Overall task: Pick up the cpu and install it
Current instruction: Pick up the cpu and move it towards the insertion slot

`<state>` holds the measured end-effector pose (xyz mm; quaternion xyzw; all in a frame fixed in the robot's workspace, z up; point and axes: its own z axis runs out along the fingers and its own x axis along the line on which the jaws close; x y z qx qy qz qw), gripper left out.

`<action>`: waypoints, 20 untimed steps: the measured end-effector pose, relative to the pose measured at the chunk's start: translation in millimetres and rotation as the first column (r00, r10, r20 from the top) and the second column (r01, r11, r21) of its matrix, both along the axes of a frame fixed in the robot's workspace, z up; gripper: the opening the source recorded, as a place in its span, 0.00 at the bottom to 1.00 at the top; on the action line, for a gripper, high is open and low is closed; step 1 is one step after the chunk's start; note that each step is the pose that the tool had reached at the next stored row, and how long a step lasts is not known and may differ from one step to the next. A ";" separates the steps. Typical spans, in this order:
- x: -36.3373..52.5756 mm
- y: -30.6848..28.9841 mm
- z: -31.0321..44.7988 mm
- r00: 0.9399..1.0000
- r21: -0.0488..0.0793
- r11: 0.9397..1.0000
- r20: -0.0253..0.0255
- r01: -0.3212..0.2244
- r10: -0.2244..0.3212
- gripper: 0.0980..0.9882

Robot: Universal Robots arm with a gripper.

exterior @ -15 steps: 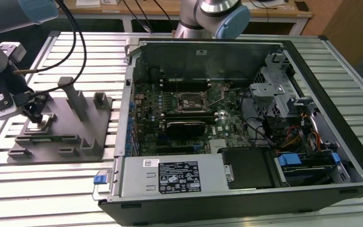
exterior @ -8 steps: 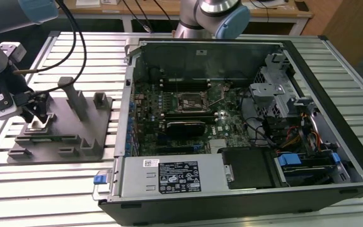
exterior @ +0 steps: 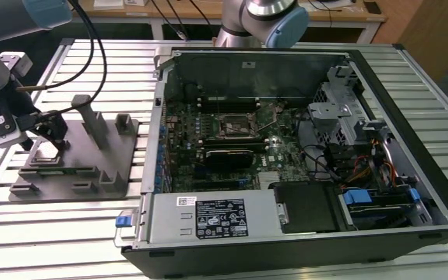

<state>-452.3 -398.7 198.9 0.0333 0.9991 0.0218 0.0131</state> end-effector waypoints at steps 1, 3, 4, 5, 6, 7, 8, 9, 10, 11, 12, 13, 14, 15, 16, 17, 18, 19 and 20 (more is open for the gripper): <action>0.0 0.0 -0.1 1.000 0.000 1.000 0.000 -0.001 0.001 0.68; 0.0 0.0 -0.9 1.000 0.000 1.000 0.000 -0.015 0.015 0.68; 0.0 0.1 -1.4 1.000 0.000 1.000 0.000 -0.028 0.028 0.68; 0.0 0.0 -2.1 0.999 0.000 0.999 0.000 -0.039 0.039 0.68; 0.0 0.0 -3.0 0.999 0.000 0.999 0.000 -0.049 0.049 0.68; 0.0 0.0 -4.0 0.998 0.000 0.998 0.000 -0.057 0.057 0.68; 0.0 0.0 -5.0 0.998 0.000 0.998 0.000 -0.061 0.061 0.68; 0.0 0.0 -6.1 0.998 0.000 0.998 0.000 -0.063 0.063 0.68; -0.1 0.0 -7.2 0.998 0.000 0.998 0.000 -0.064 0.064 0.68; -0.1 0.0 -8.2 0.998 0.000 0.998 0.000 -0.065 0.065 0.68; -0.2 0.0 -9.4 0.998 0.000 0.998 0.000 -0.066 0.066 0.68; -0.3 0.0 -10.5 0.998 0.000 0.998 0.000 -0.066 0.066 0.68; -0.5 0.0 -11.5 0.998 0.000 0.998 0.000 -0.067 0.067 0.68; -0.7 0.1 -12.4 0.998 0.000 0.998 0.000 -0.067 0.067 0.68; -0.9 0.1 -13.3 0.998 0.000 0.998 0.000 -0.068 0.068 0.68; -1.2 0.3 -14.2 0.998 0.000 0.998 0.000 -0.068 0.068 0.68; -1.6 0.5 -15.1 0.998 0.000 0.998 0.000 -0.068 0.068 0.68; -2.0 0.7 -15.9 0.998 0.000 0.998 0.000 -0.068 0.068 0.68; -2.6 0.8 -16.6 0.998 0.000 0.998 0.000 -0.069 0.069 0.68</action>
